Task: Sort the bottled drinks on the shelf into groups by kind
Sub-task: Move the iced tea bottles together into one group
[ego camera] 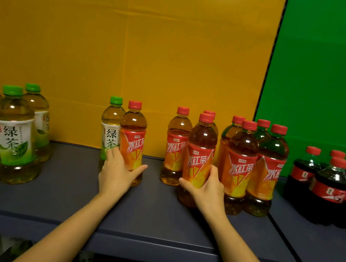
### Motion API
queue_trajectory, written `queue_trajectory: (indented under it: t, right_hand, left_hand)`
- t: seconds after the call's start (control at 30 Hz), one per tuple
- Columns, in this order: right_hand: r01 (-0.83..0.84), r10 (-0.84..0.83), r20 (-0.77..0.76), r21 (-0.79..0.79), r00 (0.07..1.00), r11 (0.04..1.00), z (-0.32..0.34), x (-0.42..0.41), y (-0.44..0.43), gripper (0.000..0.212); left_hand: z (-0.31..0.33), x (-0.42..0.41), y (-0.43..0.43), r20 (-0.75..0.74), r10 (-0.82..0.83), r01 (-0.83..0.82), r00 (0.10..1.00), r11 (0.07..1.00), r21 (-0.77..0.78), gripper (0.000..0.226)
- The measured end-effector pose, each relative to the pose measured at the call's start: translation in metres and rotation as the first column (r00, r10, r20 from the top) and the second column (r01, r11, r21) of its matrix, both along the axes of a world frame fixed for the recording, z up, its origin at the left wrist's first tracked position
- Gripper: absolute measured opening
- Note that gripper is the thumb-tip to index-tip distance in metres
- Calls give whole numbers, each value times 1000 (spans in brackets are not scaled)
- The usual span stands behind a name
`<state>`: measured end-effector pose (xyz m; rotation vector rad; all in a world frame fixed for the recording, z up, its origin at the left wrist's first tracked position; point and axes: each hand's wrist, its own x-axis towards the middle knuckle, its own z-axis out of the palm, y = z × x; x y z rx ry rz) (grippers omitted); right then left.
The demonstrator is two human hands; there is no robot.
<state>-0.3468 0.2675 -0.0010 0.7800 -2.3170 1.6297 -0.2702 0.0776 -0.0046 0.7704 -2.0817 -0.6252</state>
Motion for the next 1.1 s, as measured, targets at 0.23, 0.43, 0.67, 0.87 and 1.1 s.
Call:
queue_trajectory:
  t: [0.23,0.43,0.67,0.87,1.1]
  right_hand:
    - [71,-70,-52,32,996,997,-9,4,-2,77]
    - [118,-110,-137,58,985,991,-11,11,-1,90]
    - [178,-163,-176,71,971,982,-11,16,0,84]
    - [171,-162,-160,46,974,984,-9,18,1,82]
    - [186,-182,-195,3,964,983,-7,18,3,71]
  left_hand:
    - [-3,2,-5,-74,-79,78,994,997,-7,70]
    - [-9,9,-2,-130,-261,266,956,964,20,69]
    - [-7,5,20,-167,-520,540,837,835,107,68]
    - [-11,-6,35,-181,-592,617,785,772,151,66]
    - [-12,-15,48,-190,-621,648,760,743,167,65]
